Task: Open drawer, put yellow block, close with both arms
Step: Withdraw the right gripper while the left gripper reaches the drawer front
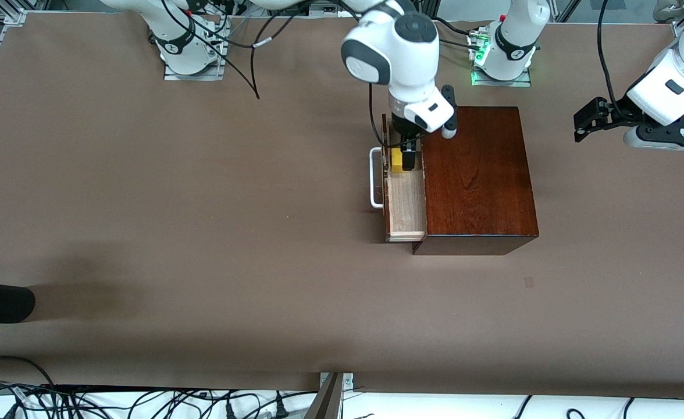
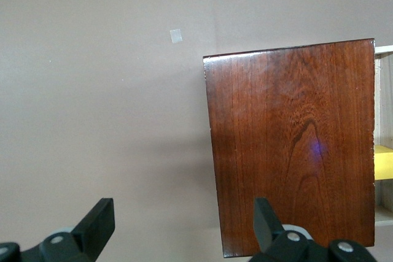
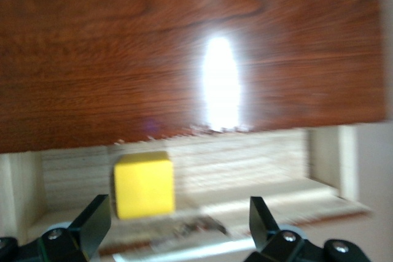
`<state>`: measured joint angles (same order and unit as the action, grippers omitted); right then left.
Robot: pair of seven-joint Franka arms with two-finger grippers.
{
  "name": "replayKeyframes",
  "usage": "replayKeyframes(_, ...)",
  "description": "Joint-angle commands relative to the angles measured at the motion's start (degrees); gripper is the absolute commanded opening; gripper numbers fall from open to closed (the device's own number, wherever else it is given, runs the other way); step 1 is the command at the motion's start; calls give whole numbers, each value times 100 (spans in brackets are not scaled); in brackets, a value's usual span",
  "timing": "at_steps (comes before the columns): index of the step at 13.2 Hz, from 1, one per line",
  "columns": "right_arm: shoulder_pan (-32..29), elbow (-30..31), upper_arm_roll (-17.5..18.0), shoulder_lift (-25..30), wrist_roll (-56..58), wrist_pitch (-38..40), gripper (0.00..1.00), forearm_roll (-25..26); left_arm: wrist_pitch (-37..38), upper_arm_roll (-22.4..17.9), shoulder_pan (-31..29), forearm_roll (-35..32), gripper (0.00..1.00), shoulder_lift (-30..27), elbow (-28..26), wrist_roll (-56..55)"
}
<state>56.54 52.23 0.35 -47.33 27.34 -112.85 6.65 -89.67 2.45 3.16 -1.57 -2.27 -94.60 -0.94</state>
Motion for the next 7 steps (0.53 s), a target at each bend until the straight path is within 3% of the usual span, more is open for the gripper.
replayKeyframes(1,-388,111,9,565,-96,167,100,-111,72,10,0,25,100,-45,39,15)
replayKeyframes(4,-1065,129,18,979,-71,184,100,-269,238,106,9,25,100,77,187,77)
replayKeyframes(7,-1793,138,-62,1137,-44,166,100,-322,914,807,26,34,100,568,933,77)
